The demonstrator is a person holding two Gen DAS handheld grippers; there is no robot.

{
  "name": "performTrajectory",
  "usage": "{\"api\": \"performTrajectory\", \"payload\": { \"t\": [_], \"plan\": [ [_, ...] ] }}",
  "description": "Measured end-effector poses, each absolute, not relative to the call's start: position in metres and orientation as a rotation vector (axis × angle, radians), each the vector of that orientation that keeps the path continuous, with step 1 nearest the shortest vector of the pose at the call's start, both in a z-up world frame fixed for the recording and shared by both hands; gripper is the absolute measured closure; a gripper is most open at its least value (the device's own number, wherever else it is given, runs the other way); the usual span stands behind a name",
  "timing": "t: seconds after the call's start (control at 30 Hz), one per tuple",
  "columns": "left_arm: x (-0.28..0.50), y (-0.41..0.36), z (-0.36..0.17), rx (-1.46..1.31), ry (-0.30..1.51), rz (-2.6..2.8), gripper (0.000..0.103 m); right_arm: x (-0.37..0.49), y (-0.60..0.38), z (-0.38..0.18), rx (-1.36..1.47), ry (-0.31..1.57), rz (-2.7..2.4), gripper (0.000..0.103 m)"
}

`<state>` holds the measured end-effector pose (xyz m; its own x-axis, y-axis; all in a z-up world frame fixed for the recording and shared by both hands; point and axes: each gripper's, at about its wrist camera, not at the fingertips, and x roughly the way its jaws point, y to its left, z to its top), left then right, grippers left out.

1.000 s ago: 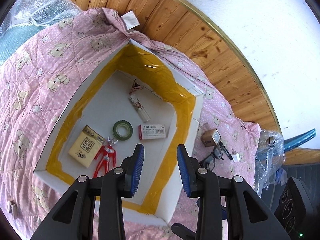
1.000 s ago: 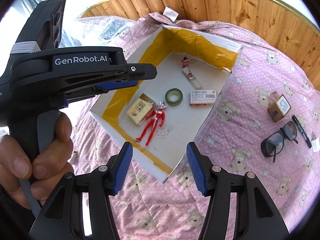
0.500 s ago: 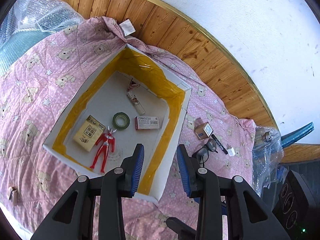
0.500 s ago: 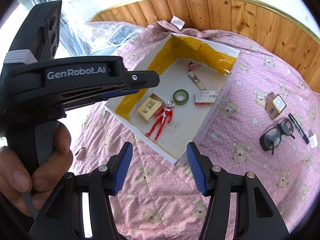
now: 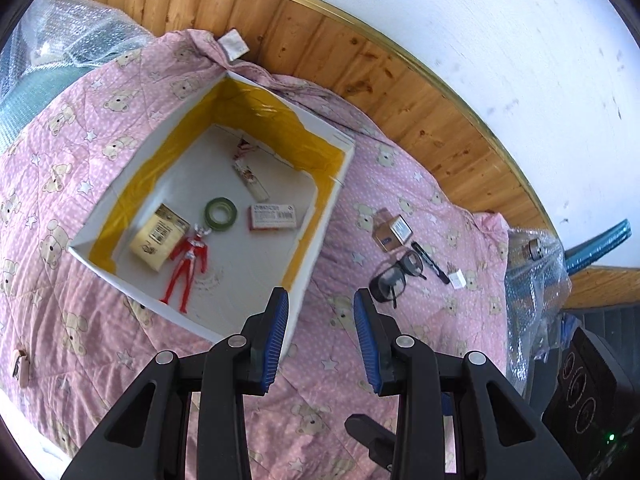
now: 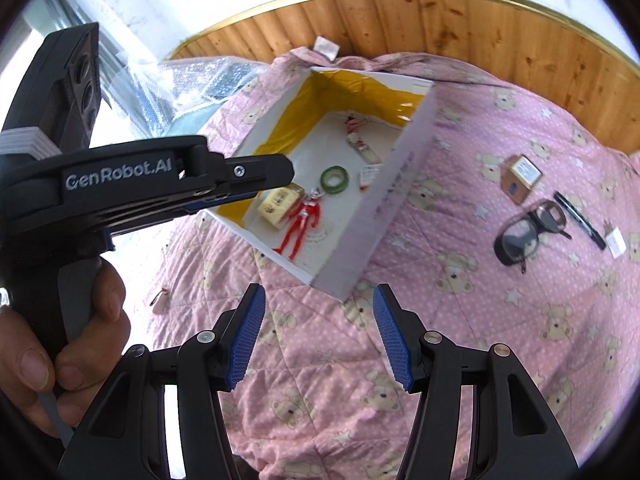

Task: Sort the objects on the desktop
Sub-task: 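Withdraw both grippers from the white box toward the glasses and marker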

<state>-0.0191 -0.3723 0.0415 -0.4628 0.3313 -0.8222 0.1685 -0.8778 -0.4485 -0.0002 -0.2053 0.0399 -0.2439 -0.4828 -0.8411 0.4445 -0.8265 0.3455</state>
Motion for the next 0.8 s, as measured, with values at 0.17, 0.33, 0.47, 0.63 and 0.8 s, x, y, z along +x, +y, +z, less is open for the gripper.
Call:
{"api": "performTrajectory", "payload": {
  "t": [0.17, 0.33, 0.47, 0.63, 0.8],
  "plan": [
    [-0.02, -0.342, 0.042, -1.59, -0.682, 2.47, 0.067, 0.005, -0.176, 0.038, 1.45, -0.094, -2.131, 0.044],
    [-0.021, -0.307, 0.04, -1.603, -0.62, 2.429, 0.067, 0.007, -0.14, 0.032, 1.478, -0.147, -2.173, 0.044],
    [-0.024, -0.281, 0.039, -1.608, -0.577, 2.397, 0.067, 0.008, -0.112, 0.028, 1.499, -0.194, -2.208, 0.044],
    [-0.03, -0.252, 0.035, -1.619, -0.531, 2.36, 0.067, 0.005, -0.079, 0.025, 1.523, -0.258, -2.253, 0.044],
    [-0.039, -0.223, 0.025, -1.644, -0.483, 2.316, 0.067, -0.002, -0.048, 0.021, 1.549, -0.331, -2.293, 0.044]
  ]
}}
